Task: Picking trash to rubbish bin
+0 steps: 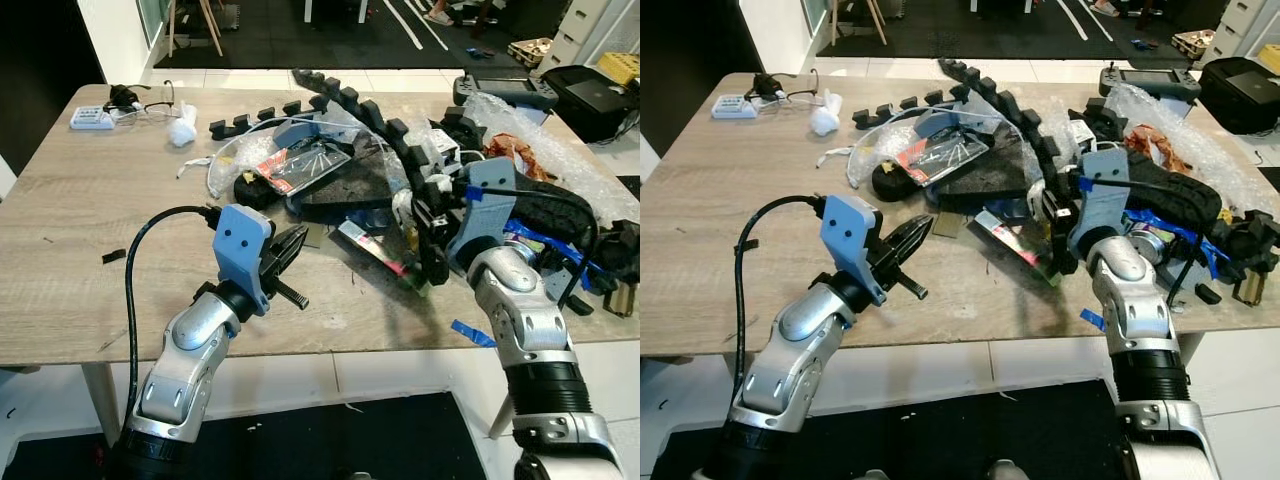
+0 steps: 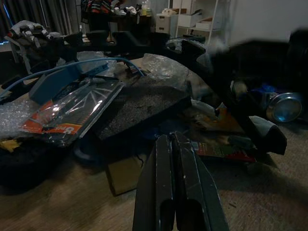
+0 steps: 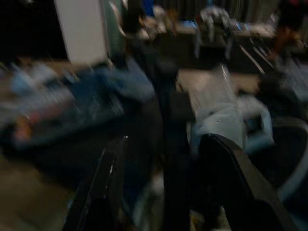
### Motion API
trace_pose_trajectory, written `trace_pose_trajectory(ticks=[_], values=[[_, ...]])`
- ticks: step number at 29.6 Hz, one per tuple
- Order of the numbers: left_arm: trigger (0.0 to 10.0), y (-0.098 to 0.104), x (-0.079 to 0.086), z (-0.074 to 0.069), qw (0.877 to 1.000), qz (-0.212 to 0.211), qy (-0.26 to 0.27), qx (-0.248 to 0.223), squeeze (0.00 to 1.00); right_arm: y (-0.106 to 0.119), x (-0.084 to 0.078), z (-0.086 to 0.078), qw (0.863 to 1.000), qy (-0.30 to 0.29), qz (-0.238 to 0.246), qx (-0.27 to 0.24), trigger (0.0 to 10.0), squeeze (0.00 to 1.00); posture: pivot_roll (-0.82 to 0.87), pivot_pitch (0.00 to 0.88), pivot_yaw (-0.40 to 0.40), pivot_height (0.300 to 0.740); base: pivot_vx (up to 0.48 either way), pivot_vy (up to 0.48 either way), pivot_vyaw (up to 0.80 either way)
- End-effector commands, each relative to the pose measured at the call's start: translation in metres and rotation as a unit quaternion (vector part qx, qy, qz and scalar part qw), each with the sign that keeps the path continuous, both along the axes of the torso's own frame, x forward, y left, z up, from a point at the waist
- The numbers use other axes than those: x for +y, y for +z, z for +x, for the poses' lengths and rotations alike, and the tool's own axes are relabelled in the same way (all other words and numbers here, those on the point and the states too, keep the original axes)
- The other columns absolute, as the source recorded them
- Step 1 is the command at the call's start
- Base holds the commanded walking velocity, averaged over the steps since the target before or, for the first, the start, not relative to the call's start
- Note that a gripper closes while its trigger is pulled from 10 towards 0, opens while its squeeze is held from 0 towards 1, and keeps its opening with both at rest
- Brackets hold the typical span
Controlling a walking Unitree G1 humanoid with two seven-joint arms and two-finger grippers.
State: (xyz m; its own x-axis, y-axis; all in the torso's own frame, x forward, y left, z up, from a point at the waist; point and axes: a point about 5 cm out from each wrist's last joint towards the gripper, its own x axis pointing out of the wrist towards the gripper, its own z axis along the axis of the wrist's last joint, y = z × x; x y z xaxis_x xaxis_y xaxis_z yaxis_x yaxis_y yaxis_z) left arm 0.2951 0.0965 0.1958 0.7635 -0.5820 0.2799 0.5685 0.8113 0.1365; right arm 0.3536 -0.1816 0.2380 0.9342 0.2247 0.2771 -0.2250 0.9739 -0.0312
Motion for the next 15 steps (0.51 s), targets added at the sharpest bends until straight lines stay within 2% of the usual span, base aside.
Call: trace_pose_trajectory(ticks=[1,2,4,5,6,8,9,10,11,13,14,15], values=[[10.0,-0.006,-0.002,-0.002,1.000,0.006,-0.005,0.006,0.00,0.006,-0.003,-0.002,1.000,-0.003,0.011,-0.013,10.0,0.00,-0.01,0.170,-0.032,0.740,0.000,0.000,0.00],[10.0,-0.006,-0.002,-0.002,1.000,0.006,-0.005,0.006,0.00,0.005,-0.003,-0.001,1.000,0.002,0.012,-0.007,10.0,0.00,-0.01,0.170,-0.032,0.740,0.000,0.000,0.00],[10.0,-0.005,-0.002,-0.001,1.000,0.007,-0.003,0.005,0.00,0.010,0.002,-0.001,0.998,0.032,0.045,-0.005,10.0,0.00,-0.01,0.168,-0.034,0.740,0.000,0.000,0.00],[10.0,-0.005,0.000,-0.001,1.000,0.008,-0.002,0.005,0.00,0.019,0.004,-0.003,0.995,0.046,0.083,-0.013,10.0,0.00,-0.01,0.168,-0.034,0.740,0.000,0.000,0.00],[10.0,-0.005,0.000,-0.001,1.000,0.008,-0.002,0.005,0.00,0.023,0.004,-0.003,0.993,0.051,0.101,-0.014,10.0,0.00,-0.01,0.168,-0.034,0.740,0.000,0.000,0.00],[10.0,-0.005,0.001,-0.001,1.000,0.010,-0.001,0.005,0.00,0.027,0.003,-0.004,0.992,0.051,0.111,-0.015,10.0,0.00,0.00,0.162,-0.034,0.740,0.000,0.000,0.00],[10.0,-0.005,0.002,-0.001,1.000,0.011,-0.001,0.004,0.00,0.025,-0.002,-0.003,0.998,0.017,0.059,-0.007,10.0,0.00,0.00,0.162,-0.034,0.740,0.000,0.000,0.00],[10.0,-0.005,0.002,-0.001,1.000,0.011,-0.001,0.004,0.00,0.025,-0.002,-0.003,0.998,0.017,0.059,-0.007,10.0,0.00,0.00,0.162,-0.034,0.740,0.000,0.000,0.00],[10.0,-0.006,0.002,-0.001,1.000,0.011,0.000,0.004,0.00,0.024,-0.004,-0.003,0.999,0.001,0.034,-0.004,10.0,0.00,0.00,0.162,-0.034,0.740,0.000,0.000,0.00],[10.0,-0.006,0.001,-0.001,1.000,0.012,-0.002,0.003,0.00,0.020,-0.015,-0.001,0.997,-0.065,-0.048,-0.005,10.0,0.00,-0.01,0.157,-0.033,0.740,0.000,0.000,0.00],[10.0,-0.006,0.000,-0.002,1.000,0.012,-0.002,0.003,0.00,0.017,-0.024,0.000,0.994,-0.093,-0.050,0.001,10.0,0.00,-0.01,0.153,-0.032,0.740,0.000,0.000,0.00],[10.0,-0.006,0.000,-0.002,1.000,0.012,-0.002,0.003,0.00,0.017,-0.024,0.000,0.994,-0.093,-0.050,0.001,10.0,0.00,-0.01,0.153,-0.032,0.740,0.000,0.000,0.00]])
